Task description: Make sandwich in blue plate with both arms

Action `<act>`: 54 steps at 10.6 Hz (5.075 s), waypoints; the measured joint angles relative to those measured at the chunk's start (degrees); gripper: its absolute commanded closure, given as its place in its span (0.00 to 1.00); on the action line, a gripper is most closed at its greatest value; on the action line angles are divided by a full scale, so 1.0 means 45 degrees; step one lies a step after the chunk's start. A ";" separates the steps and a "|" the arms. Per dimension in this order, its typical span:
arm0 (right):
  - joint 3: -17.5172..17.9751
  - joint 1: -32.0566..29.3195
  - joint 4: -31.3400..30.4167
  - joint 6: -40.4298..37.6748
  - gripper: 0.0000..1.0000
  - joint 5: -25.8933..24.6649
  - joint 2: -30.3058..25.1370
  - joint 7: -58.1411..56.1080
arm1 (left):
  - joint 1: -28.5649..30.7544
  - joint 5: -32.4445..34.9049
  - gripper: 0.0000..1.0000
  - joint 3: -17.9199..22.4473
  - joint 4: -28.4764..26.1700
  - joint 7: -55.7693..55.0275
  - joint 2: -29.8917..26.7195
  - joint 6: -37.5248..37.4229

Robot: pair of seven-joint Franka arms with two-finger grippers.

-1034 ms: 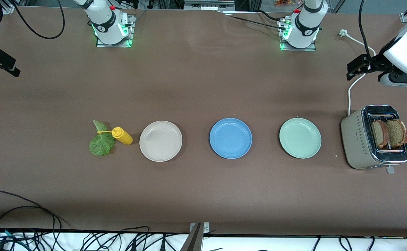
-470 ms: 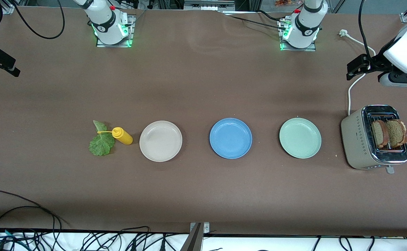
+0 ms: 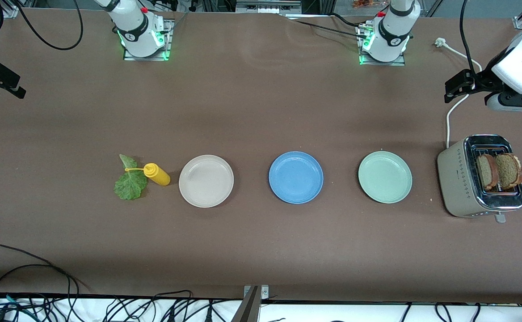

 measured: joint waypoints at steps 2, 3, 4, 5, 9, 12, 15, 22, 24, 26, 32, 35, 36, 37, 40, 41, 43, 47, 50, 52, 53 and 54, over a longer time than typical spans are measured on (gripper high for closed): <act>0.0000 0.0000 0.0000 0.0000 0.00 0.0000 0.0000 0.0000 | 0.0000 0.0000 0.00 0.0000 0.0000 0.0000 0.0000 -0.0115; 0.0000 0.0000 0.0000 0.0000 0.00 0.0000 0.0000 0.0000 | 0.0000 0.0000 0.00 0.0000 0.0000 0.0000 0.0000 -0.0131; 0.0000 0.0000 0.0000 0.0000 0.00 0.0000 0.0000 0.0000 | 0.0000 0.0000 0.00 0.0000 0.0000 0.0000 0.0000 -0.0138; 0.0000 0.0000 0.0000 0.0000 0.00 0.0000 0.0000 0.0000 | 0.0000 0.0000 0.00 0.0000 0.0000 0.0001 0.0000 -0.0143; 0.0000 0.0000 0.0000 0.0000 0.00 0.0000 0.0000 -0.0001 | 0.0000 0.0000 0.00 0.0000 0.0000 0.0001 0.0000 -0.0150; 0.0000 0.0000 0.0000 -0.0002 0.00 0.0000 0.0000 -0.0001 | 0.0000 0.0000 0.00 0.0000 0.0000 0.0001 0.0000 -0.0152; 0.0000 0.0000 0.0000 -0.0002 0.00 0.0000 0.0000 -0.0001 | 0.0000 0.0000 0.00 -0.0001 0.0000 0.0002 0.0000 -0.0154; 0.0000 0.0000 0.0001 -0.0003 0.00 0.0000 0.0000 -0.0001 | 0.0000 0.0000 0.00 0.0000 0.0000 0.0007 0.0000 -0.0164; 0.0000 0.0000 0.0001 -0.0003 0.00 0.0000 0.0000 -0.0001 | 0.0000 0.0000 0.00 0.0000 0.0000 0.0039 0.0000 -0.0172; 0.0000 0.0000 0.0001 -0.0003 0.00 0.0000 0.0000 -0.0001 | 0.0003 0.0000 0.00 0.0006 0.0000 0.0064 0.0000 -0.0185; 0.0000 0.0000 0.0001 -0.0003 0.00 0.0000 0.0000 -0.0003 | 0.0049 0.0000 0.00 0.0035 0.0000 0.0092 0.0054 -0.0195; 0.0000 0.0000 0.0001 -0.0005 0.00 0.0000 0.0000 -0.0004 | 0.0385 0.0001 0.00 0.0058 0.0014 0.0137 0.0401 -0.0179; -0.0001 0.0000 0.0001 -0.0006 0.00 0.0000 0.0000 -0.0004 | 0.0541 0.0001 0.00 0.0067 0.0163 0.0161 0.0672 -0.0138; -0.0001 0.0001 0.0001 -0.0007 0.00 0.0000 0.0001 -0.0004 | 0.0743 0.0002 0.00 0.0074 0.0462 0.0164 0.1049 -0.0089; -0.0001 0.0002 0.0008 -0.0010 0.00 0.0000 0.0008 -0.0004 | 0.1545 0.0005 0.00 0.0088 0.1580 0.1098 0.2537 0.0368; -0.0001 0.0002 0.0011 -0.0011 0.00 0.0000 0.0010 -0.0004 | 0.1870 0.0007 0.00 0.0094 0.1789 0.1962 0.2984 0.0821; -0.0001 0.0002 0.0013 -0.0012 0.00 0.0000 0.0012 -0.0004 | 0.2523 0.0024 0.00 0.0112 0.1923 0.3049 0.3681 0.1657; 0.0000 0.0005 0.0020 -0.0025 0.00 0.0000 0.0019 -0.0005 | 0.3461 0.0794 0.00 0.0123 0.1929 0.3325 0.5565 0.3639; 0.0001 0.0007 0.0023 -0.0028 0.00 0.0000 0.0019 -0.0005 | 0.3620 0.1590 0.18 0.0095 0.1875 0.3414 0.6511 0.4272; 0.0001 0.0008 0.0024 -0.0029 0.00 0.0000 0.0019 -0.0005 | 0.3588 0.2316 0.51 0.0038 0.1582 0.3407 0.6616 0.4265; 0.0002 0.0009 0.0024 -0.0029 0.00 0.0000 0.0020 -0.0005 | 0.3537 0.2732 0.73 -0.0022 0.1539 0.3406 0.6621 0.4265; 0.0002 0.0009 0.0024 -0.0029 0.00 0.0000 0.0019 -0.0005 | 0.3472 0.2923 0.81 -0.0092 0.1538 0.3399 0.6621 0.4249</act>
